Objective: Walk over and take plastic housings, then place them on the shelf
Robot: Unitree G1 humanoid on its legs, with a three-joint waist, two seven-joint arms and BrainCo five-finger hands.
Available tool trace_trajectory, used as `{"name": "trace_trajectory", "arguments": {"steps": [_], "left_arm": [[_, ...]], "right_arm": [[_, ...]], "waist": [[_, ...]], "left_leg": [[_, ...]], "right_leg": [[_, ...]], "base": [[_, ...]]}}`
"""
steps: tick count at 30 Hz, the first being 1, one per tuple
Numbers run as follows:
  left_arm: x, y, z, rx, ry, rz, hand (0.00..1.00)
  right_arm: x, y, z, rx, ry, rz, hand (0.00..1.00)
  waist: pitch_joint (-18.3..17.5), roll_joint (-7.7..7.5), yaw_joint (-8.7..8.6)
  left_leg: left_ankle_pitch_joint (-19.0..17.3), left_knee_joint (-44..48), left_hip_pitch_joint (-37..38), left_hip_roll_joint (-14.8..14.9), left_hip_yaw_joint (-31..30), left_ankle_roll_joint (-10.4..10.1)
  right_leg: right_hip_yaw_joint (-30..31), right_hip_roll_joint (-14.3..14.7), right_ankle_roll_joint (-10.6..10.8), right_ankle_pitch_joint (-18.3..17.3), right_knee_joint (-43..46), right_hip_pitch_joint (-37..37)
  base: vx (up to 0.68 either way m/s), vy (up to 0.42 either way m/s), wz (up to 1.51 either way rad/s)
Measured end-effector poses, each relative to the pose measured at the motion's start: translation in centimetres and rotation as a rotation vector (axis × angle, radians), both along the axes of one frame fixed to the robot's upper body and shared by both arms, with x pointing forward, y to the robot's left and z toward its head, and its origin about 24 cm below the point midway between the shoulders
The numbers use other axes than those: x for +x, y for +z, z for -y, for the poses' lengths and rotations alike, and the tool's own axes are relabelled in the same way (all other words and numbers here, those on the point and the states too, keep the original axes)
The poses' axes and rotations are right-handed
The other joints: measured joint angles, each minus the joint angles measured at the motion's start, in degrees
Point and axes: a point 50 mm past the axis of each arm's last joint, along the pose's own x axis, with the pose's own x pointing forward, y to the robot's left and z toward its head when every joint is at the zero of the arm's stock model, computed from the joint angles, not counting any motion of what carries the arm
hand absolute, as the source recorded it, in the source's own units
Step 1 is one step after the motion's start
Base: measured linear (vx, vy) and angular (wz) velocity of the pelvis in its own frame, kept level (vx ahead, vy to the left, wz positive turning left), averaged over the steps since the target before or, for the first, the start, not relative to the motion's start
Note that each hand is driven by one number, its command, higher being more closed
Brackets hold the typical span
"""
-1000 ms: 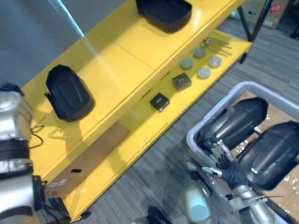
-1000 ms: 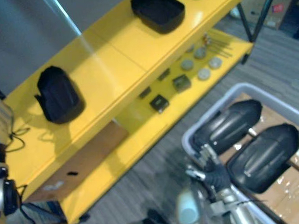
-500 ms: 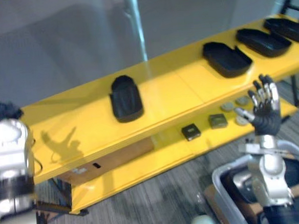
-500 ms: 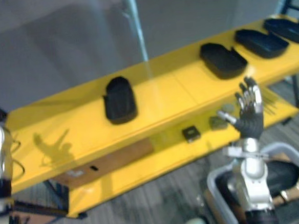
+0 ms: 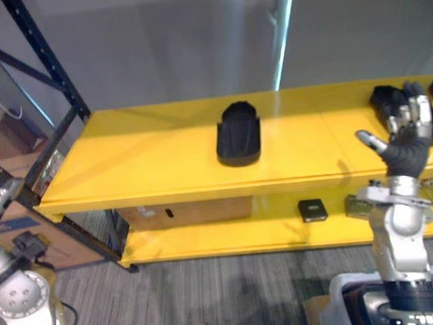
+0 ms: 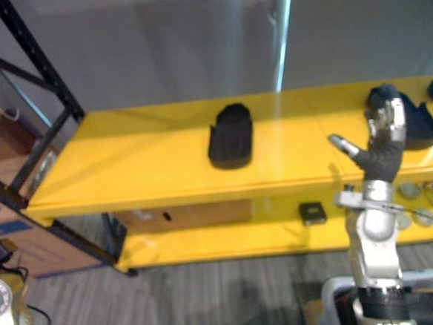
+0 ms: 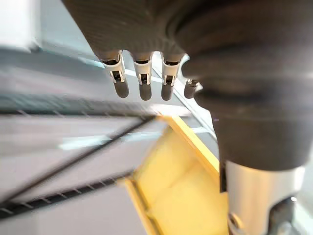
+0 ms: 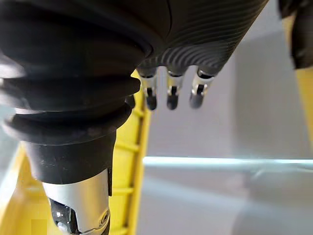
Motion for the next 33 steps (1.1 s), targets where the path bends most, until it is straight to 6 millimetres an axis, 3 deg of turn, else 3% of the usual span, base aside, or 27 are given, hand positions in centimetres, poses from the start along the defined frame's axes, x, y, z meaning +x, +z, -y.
{"name": "trace_trajectory", "arguments": {"steps": [4,6,8,14,16,21,27,33], "left_arm": [[-1.0,-3.7,-1.1,-0.170,0.197,-0.109,0.00],[-1.6,-5.3,-2.0,-0.233,0.282,-0.155,0.00],[-2.2,-7.1,-2.8,-0.288,0.347,-0.209,0.00],[-4.4,-15.4,-3.7,-0.534,0.447,-0.485,0.00],[-6.0,-19.1,-3.1,-0.654,0.445,-0.610,0.00],[-8.6,-24.4,0.0,-0.861,0.258,-0.854,0.00],[-10.7,-28.1,3.6,-1.074,0.040,-1.035,0.00],[-11.0,-29.7,6.4,-1.140,-0.177,-1.168,0.00]], "right_arm": [[-0.3,-0.6,-1.3,0.041,0.036,0.009,0.00],[0.0,-0.8,-2.4,0.035,0.077,0.001,0.00],[0.8,-0.3,-3.9,0.024,0.140,0.013,0.00],[5.2,2.4,-9.2,-0.039,0.334,0.033,0.00],[6.1,3.2,-11.3,-0.057,0.406,0.030,0.00],[7.7,4.7,-14.8,-0.101,0.528,0.010,0.00],[9.5,4.4,-17.3,-0.071,0.599,-0.105,0.00],[10.4,4.1,-19.0,-0.019,0.611,-0.164,0.00]], "waist": [[0.9,-0.04,0.43],[1.3,-0.77,0.99],[1.6,-1.37,2.35],[1.7,-1.99,4.95],[1.8,-2.14,5.17],[1.8,-2.32,6.72],[2.1,-1.75,7.80],[2.7,-0.68,7.95]], "left_leg": [[1.2,-1.3,-1.0,-1.1,-0.9,0.4],[1.5,-1.5,-1.7,-1.3,-1.7,0.2],[1.5,-1.5,-2.1,-1.2,-2.0,0.1],[1.9,-1.6,-2.9,-1.5,-3.6,0.3],[1.9,-1.7,-2.8,-1.7,-4.6,0.3],[2.0,-2.1,-2.1,-1.1,-4.7,0.1],[3.2,-4.0,-0.9,-1.3,-5.7,-0.4],[6.4,-7.9,-0.7,-0.7,-6.5,-1.0]], "right_leg": [[-1.1,-0.9,0.2,-0.2,0.6,-1.0],[-1.9,-0.7,0.2,-0.1,-0.2,-0.9],[-2.3,-0.5,0.1,0.2,-1.0,-0.8],[-4.2,-0.6,0.5,0.7,-1.6,0.0],[-4.7,-0.5,0.5,0.8,-1.9,0.8],[-4.6,0.1,0.2,0.9,-2.2,1.5],[-4.7,0.5,-1.2,-0.1,-2.3,2.8],[-4.9,1.2,-1.6,-0.5,-2.0,1.5]], "base": [[-0.03,0.005,0.14],[-0.01,-0.006,0.20],[0.01,-0.014,0.15],[0.05,-0.008,0.18],[0.06,-0.005,0.20],[0.01,-0.002,0.02],[-0.05,-0.019,0.09],[-0.07,-0.047,0.07]]}}
